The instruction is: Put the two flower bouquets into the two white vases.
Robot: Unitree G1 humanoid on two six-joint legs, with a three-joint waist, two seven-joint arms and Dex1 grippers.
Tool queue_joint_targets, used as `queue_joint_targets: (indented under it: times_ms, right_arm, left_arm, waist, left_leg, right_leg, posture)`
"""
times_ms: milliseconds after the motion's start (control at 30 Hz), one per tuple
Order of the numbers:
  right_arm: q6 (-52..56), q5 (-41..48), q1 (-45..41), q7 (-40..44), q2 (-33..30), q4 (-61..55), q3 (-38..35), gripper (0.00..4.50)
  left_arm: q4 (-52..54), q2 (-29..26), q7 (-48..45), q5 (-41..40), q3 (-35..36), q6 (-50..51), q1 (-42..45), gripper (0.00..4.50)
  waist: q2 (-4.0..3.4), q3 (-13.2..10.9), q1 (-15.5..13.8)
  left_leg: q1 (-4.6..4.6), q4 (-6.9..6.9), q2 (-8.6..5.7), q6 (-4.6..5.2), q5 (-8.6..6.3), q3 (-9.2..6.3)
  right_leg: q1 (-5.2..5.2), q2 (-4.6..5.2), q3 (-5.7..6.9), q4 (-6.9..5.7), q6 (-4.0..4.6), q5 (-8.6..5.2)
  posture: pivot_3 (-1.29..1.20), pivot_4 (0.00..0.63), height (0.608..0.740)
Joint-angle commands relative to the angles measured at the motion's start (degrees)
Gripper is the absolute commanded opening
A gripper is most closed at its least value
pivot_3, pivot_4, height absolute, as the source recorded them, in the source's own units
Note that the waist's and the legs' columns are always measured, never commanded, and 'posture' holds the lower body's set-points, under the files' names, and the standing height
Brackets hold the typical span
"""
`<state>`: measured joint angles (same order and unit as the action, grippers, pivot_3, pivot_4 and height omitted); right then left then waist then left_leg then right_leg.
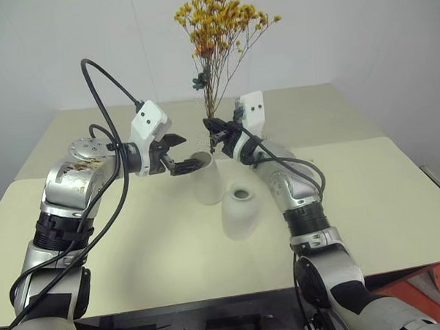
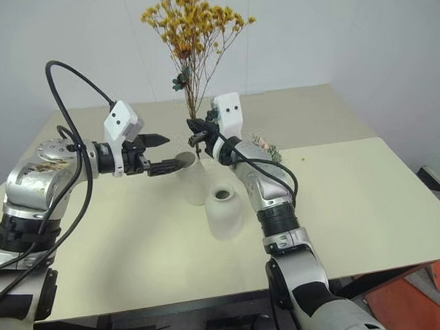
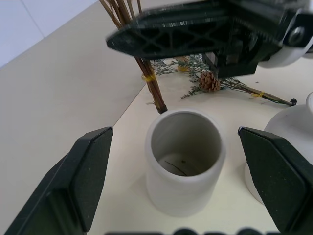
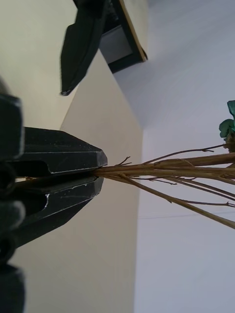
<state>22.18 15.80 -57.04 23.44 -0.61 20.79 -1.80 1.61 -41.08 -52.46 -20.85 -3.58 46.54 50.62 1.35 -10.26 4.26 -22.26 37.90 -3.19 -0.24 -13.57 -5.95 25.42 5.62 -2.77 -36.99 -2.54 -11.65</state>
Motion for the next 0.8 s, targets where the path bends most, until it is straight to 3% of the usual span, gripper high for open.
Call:
queue_joint_targets:
  times_ms: [33, 500, 800]
  right_arm:
    - [-1.04, 0.12, -1.47, -0.01, -0.49, -3.20, 0.04, 0.01]
    - [-9.30, -0.52, -8.59, -4.73, -2.22, 4.31, -4.42, 0.01]
    - [-3.71, 5.28, -3.86, 0.44, -0.49, -8.69, -2.00, 0.01]
  left_arm:
    - [2.48, -0.73, -0.03, -0.57, 1.10, 0.09, 0.17, 4.50]
    - [4.62, -0.81, -0.33, -1.75, 1.31, 1.09, -1.09, 4.50]
    - [5.38, -1.07, 0.34, -2.56, 1.83, 1.84, -1.72, 4.50]
  waist:
    - [0.00, 0.00, -0.01]
    - [0.00, 0.00, -0.07]
    - [0.00, 0.00, -0.01]
  left_leg:
    - [0.00, 0.00, 0.01, 0.00, 0.00, 0.00]
    - [0.01, -0.01, 0.01, -0.01, 0.01, 0.01]
    - [0.01, -0.02, 0.03, -0.01, 0.00, -0.01]
  right_leg:
    - [0.00, -0.01, 0.00, 0.00, 0.00, 0.00]
    - [-0.01, -0.02, 0.00, 0.00, 0.00, 0.00]
    - [0.00, -0.03, 0.00, -0.01, 0.00, 0.00]
  posture:
    - [0.00, 0.150, 0.740]
    - [0.00, 0.150, 0.740]
    - [0.00, 0.150, 0.740]
